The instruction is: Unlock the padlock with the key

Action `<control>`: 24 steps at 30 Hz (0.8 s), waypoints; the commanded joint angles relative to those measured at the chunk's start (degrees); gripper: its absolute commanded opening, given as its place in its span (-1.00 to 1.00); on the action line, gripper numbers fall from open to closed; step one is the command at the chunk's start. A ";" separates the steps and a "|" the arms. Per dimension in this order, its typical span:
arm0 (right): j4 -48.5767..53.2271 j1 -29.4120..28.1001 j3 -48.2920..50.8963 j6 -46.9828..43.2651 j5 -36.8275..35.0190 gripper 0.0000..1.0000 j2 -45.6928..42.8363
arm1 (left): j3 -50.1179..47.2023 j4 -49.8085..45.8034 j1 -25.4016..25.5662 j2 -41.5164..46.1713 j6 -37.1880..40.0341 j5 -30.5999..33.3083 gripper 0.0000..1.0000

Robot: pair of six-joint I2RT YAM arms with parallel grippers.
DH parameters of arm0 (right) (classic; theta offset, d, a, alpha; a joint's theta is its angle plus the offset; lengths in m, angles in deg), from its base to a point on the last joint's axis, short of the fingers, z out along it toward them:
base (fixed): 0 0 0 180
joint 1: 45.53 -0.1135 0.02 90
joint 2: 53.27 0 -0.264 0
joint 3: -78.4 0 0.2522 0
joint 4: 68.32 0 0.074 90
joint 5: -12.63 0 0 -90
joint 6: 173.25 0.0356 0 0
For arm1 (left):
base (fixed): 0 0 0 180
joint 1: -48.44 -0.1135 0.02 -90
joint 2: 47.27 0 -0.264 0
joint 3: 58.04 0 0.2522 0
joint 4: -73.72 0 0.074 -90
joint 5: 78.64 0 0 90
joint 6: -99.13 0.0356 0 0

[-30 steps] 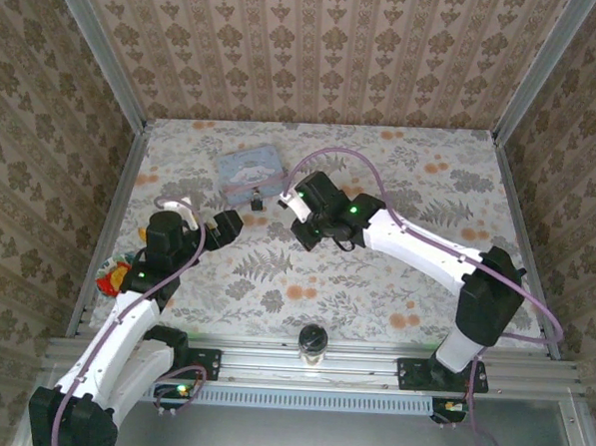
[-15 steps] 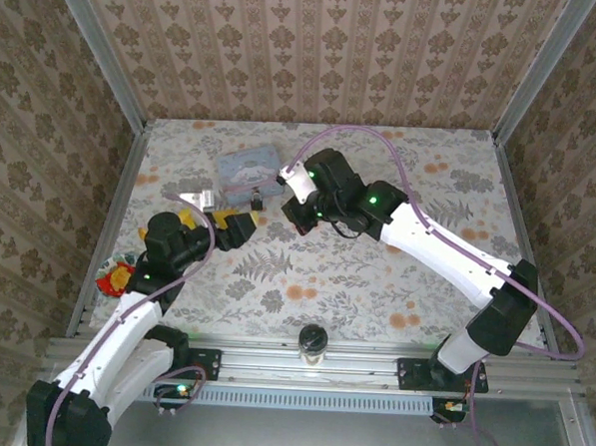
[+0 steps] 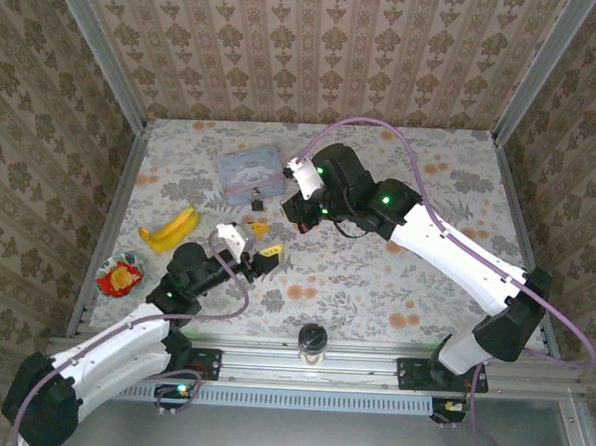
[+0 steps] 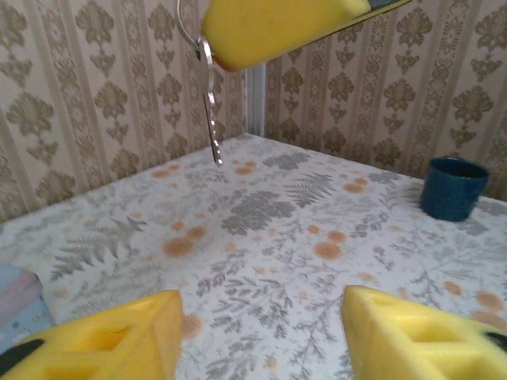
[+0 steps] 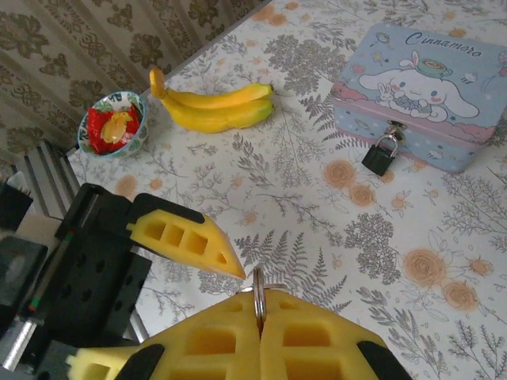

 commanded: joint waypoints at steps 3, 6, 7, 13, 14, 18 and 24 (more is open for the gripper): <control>-1.36 -0.22 1.19 2.06 3.20 -1.00 -2.14 | -0.62 13.91 1.86 -4.04 9.74 6.53 -0.06; -2.26 -0.22 1.81 2.27 4.11 -1.00 -2.20 | 0.03 17.15 2.35 -7.09 10.55 5.95 -0.09; -2.46 -0.21 1.94 2.32 4.35 -1.00 -2.23 | 0.41 17.89 2.42 -8.05 10.64 5.55 -0.09; -2.74 -0.22 2.40 2.19 4.86 -1.00 -2.31 | 2.19 21.97 2.46 -12.61 8.92 4.04 -0.19; -2.83 -0.25 2.55 2.08 4.89 -1.00 -2.31 | 2.33 22.92 2.48 -13.32 8.43 3.99 -0.20; -3.00 -0.24 3.00 2.01 4.91 -1.00 -2.40 | 2.55 26.52 2.52 -15.52 6.77 4.08 -0.21; -2.92 -0.25 3.45 1.75 4.71 -1.00 -2.14 | 3.16 27.72 2.51 -16.48 6.52 4.47 -0.23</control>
